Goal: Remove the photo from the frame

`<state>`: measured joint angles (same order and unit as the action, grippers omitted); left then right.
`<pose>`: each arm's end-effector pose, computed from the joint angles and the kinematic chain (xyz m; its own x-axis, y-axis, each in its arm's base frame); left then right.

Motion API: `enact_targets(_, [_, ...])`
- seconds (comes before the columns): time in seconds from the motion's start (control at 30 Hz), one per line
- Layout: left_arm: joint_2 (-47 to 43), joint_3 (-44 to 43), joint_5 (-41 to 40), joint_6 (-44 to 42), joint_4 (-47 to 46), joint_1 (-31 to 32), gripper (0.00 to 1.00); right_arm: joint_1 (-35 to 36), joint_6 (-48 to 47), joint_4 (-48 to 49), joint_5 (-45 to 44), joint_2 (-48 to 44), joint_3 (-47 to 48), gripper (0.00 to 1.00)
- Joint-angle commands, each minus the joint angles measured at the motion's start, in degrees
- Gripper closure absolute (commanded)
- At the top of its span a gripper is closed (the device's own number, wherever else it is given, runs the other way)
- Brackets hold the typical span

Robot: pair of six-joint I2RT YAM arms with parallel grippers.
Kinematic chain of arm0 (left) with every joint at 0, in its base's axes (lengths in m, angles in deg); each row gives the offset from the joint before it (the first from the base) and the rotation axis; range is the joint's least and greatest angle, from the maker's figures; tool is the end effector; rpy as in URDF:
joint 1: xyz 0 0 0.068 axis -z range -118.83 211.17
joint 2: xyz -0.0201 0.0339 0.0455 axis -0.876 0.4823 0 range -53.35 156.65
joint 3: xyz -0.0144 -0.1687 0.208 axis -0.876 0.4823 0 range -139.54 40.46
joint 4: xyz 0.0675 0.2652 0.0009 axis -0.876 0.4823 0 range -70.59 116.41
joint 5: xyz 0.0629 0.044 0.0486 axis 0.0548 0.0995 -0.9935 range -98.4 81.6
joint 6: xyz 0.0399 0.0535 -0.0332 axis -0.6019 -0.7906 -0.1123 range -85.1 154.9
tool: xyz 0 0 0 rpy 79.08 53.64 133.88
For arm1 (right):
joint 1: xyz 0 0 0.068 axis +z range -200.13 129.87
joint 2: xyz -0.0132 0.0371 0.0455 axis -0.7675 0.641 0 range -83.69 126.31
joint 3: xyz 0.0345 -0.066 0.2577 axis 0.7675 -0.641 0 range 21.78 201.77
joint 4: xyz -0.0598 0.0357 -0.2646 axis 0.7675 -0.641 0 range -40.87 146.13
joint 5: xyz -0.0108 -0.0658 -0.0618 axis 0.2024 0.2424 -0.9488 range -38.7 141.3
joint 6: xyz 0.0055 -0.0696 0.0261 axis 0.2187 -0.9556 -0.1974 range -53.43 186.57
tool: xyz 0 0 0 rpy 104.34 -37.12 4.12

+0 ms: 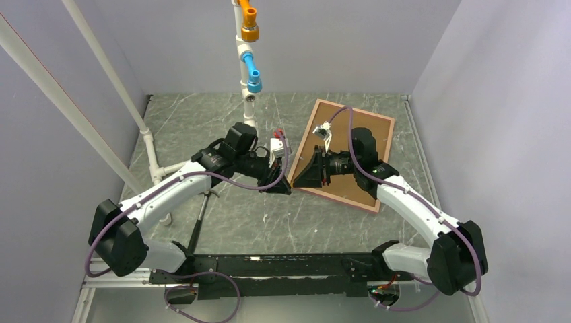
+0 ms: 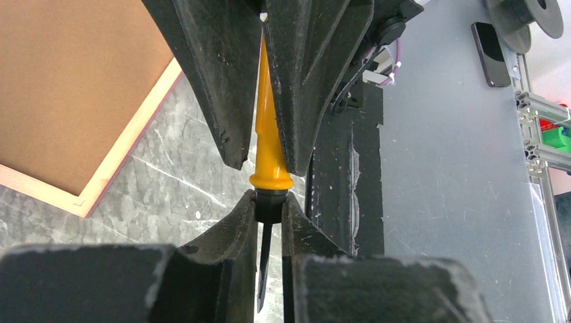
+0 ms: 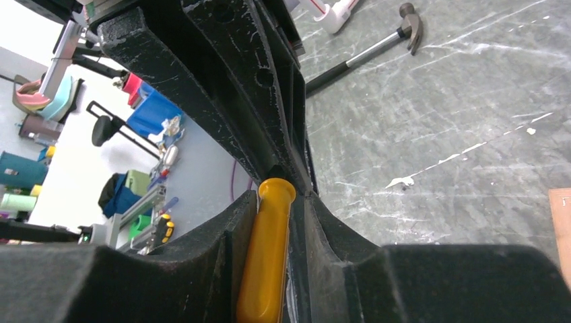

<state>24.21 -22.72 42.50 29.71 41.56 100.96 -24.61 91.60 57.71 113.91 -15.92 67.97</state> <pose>0.2149 -0.2421 0.2931 -0.3755 0.3871 -0.8421 0.9206 0.0506 -0.3872 0.2291 0.1710 0.2793 -0.6821 -0.1099 -0.7230 -0.7313 0.1129 0.6727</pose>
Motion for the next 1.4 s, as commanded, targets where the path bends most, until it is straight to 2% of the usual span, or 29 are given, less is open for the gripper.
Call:
enact_targets(0.0, [0.3, -1.7, 3.4, -1.5, -0.2, 0.0, 1.00, -0.1, -3.1, -0.5, 3.1, 0.3, 3.0, 0.67])
enact_targets(0.07, [0.4, -1.7, 3.3, -1.5, -0.3, 0.0, 1.00, 0.0, -3.8, -1.3, 2.4, 0.4, 3.1, 0.67])
enact_targets(0.13, [0.4, -1.7, 3.2, -1.3, -0.3, 0.0, 1.00, 0.2, -4.4, -1.3, 1.8, 0.2, 3.1, 0.73])
enact_targets(0.2, [0.3, -1.7, 2.9, -1.1, -0.3, 0.0, 1.00, 0.4, -4.7, -2.9, 1.4, -0.1, 3.1, 0.88])
enact_targets(0.23, [0.3, -1.7, 2.5, -1.0, -0.4, 0.0, 1.00, 0.6, -5.0, -3.3, 1.0, -0.3, 3.1, 1.00])
enact_targets(0.3, [0.1, -1.8, 0.4, 0.1, -0.6, 0.0, 1.00, 1.0, -6.0, -5.5, -2.4, -1.3, 3.0, 1.00])
enact_targets(0.33, [0.1, -1.9, -1.1, 0.9, -0.6, -0.1, 0.97, 1.2, -6.4, -6.5, -5.6, -2.2, 2.8, 1.00])
enact_targets(0.37, [0.0, -1.9, -2.5, 1.7, -0.7, -0.5, 0.86, 1.2, -6.3, -7.5, -10.7, -3.4, 2.1, 1.00])
enact_targets(0.4, [0.0, -1.9, -3.5, 2.7, -0.9, -1.1, 0.68, 1.3, -6.1, -8.2, -15.5, -4.8, 1.4, 1.00])
enact_targets(0.43, [-0.1, -1.8, -4.2, 3.8, -1.5, -1.8, 0.57, 1.2, -6.1, -8.8, -19.3, -6.0, 0.6, 1.00])
enact_targets(0.5, [-0.6, -1.1, -5.7, 5.9, -3.2, -3.3, 0.48, 1.3, -5.2, -9.6, -27.5, -8.6, -1.1, 1.00])
enact_targets(0.6, [-1.7, 0.0, -9.9, 9.0, -5.0, -5.3, 0.41, 1.3, -2.6, -10.2, -41.1, -11.3, -2.9, 1.00])
enact_targets(0.7, [-2.6, 1.1, -20.2, 11.7, -5.2, -5.7, 0.40, 1.2, -1.0, -10.3, -53.1, -11.4, -3.5, 1.00])
enact_targets(0.87, [-3.5, 4.8, -36.0, 21.6, -6.4, -4.4, 0.44, 1.2, -1.2, -7.8, -60.5, -6.6, -2.7, 1.00])
enact_targets(0.97, [-3.4, 10.1, -40.0, 29.0, -11.3, -4.0, 0.44, 1.4, -0.1, -3.2, -64.9, -3.7, -4.4, 1.00])
enact_targets(1.13, [-0.9, 16.6, -44.1, 38.0, -24.5, -2.6, 0.44, 2.3, -1.7, 2.7, -66.5, 3.4, -4.1, 1.00])
enact_targets(1.27, [6.6, 13.9, -45.5, 39.9, -28.7, -1.4, 0.46, 3.4, -1.6, 5.4, -66.6, 7.0, -3.9, 1.00])
enact_targets(1.37, [12.5, 9.5, -46.7, 38.7, -27.9, -0.6, 0.45, 4.9, -2.0, 6.5, -66.9, 9.4, -3.5, 1.00])
